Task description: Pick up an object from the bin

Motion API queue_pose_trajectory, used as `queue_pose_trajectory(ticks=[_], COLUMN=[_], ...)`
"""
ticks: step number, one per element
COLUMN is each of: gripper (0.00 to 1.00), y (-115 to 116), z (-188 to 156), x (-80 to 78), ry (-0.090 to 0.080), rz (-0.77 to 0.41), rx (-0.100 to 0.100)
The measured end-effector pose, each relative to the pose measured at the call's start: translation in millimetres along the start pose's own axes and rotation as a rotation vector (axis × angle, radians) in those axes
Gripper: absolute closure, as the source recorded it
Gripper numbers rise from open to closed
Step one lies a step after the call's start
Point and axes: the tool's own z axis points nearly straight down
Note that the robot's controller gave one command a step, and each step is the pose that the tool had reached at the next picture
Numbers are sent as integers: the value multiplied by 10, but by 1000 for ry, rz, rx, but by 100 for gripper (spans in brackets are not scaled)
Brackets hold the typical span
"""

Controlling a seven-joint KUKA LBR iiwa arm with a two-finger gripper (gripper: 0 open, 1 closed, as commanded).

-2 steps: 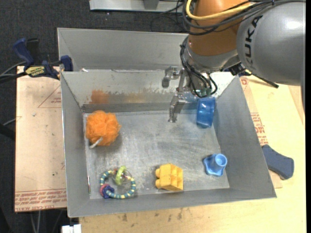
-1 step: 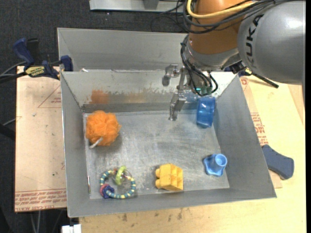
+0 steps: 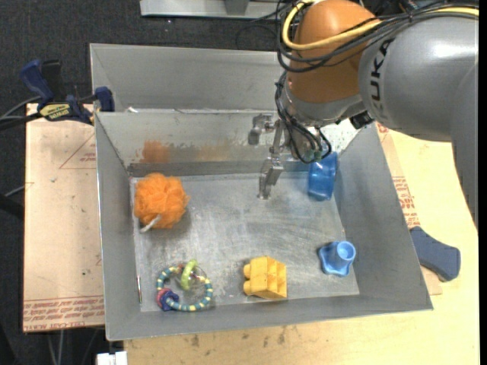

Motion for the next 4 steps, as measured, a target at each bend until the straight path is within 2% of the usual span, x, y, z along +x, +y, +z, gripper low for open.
queue_pose_trajectory(ticks=[1,2,3,4], gripper=[0,0,0,0], y=[-22,-342,-458,-473], z=[621,1191,955,575], x=[33,556,495,257], ry=[5,8,23,5], rz=[-62,-102,-79,-184], rx=[1,0,0,1])
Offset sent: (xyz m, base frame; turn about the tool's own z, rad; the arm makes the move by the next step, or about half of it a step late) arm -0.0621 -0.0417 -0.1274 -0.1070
